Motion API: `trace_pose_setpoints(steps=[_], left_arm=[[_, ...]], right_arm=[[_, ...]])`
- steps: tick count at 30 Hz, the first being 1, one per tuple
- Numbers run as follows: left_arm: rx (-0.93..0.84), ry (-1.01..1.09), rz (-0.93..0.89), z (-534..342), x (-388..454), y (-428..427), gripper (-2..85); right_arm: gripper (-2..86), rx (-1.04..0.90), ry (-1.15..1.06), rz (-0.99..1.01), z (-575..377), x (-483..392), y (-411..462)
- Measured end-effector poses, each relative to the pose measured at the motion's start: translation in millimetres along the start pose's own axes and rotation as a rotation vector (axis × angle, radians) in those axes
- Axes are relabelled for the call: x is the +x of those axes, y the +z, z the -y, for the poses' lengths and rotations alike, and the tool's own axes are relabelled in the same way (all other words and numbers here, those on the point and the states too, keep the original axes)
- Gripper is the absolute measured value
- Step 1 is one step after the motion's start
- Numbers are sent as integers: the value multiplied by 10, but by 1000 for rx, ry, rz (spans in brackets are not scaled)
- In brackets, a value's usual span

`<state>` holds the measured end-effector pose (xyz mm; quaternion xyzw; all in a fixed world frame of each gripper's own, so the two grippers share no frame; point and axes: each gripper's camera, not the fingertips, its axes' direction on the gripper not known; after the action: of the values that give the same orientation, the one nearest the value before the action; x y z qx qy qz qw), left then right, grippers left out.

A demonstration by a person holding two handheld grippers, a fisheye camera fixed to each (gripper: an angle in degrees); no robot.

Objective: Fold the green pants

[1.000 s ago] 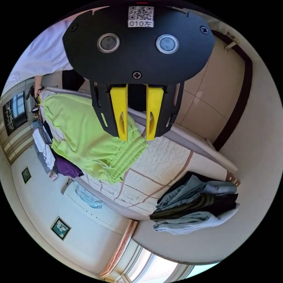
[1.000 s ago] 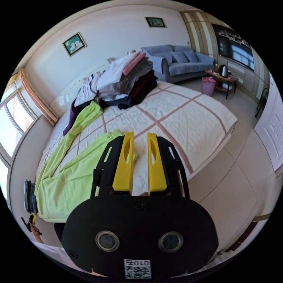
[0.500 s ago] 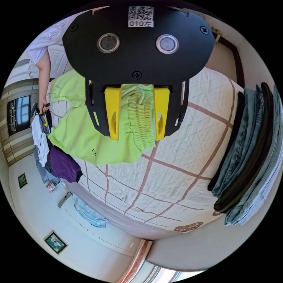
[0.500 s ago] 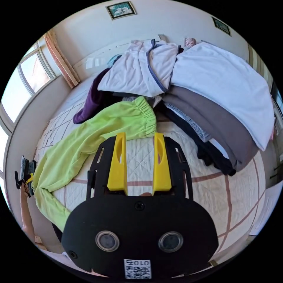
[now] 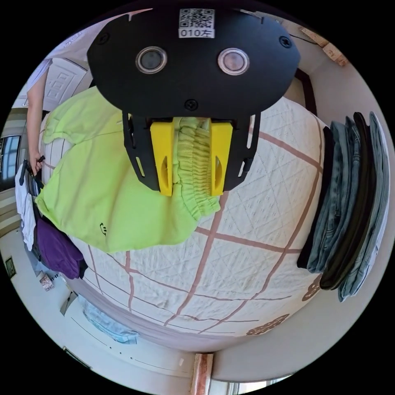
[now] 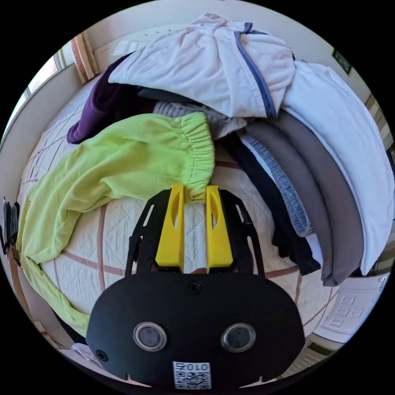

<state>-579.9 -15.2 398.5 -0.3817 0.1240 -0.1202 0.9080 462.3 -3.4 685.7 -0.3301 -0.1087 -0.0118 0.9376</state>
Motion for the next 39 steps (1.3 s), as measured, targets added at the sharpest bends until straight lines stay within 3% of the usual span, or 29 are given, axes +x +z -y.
trace_pose_setpoints(steps=[8, 11, 15, 17, 19, 21, 23, 26, 28, 31, 33, 35, 39], left_arm=[[327, -5, -159, -270, -182, -750, 54], [385, -10, -131, -301, -235, -924, 49], [354, -15, -118, -207, -171, -715, 53], [268, -5, -94, -114, -74, -435, 60], [122, -27, -59, -48, 34, -37, 73], [201, -68, -24, -191, 89, -57, 81], [331, -64, -14, -402, 141, -249, 87], [418, 45, 10, -854, 250, -562, 93], [346, 267, -65, -1242, 516, -568, 95], [286, 543, 3, -1777, 1040, -424, 97], [298, 675, 59, -2014, 1346, -337, 98], [303, 769, 91, -2126, 1602, -239, 99], [269, 864, 30, -2097, 1961, -81, 100]], right_arm=[[60, 229, -127, -38, -482, 191, -1490], [59, 195, -78, -66, -527, 448, -1789], [62, 58, -42, -9, -446, 676, -1501], [69, -111, -54, -18, -406, 653, -946], [76, -161, -109, -98, -496, 526, -575], [83, -167, -122, -202, -630, 423, -450], [102, -28, -66, -328, -869, 393, -612], [103, 110, -51, -233, -1258, 397, -911], [93, 187, -75, -92, -1529, 326, -1064], [91, 278, -225, 110, -1902, 8, -1172], [95, 282, -368, 151, -2023, -265, -1137], [103, 209, -512, 59, -2055, -552, -963], [99, 165, -494, 141, -1906, -555, -840]])
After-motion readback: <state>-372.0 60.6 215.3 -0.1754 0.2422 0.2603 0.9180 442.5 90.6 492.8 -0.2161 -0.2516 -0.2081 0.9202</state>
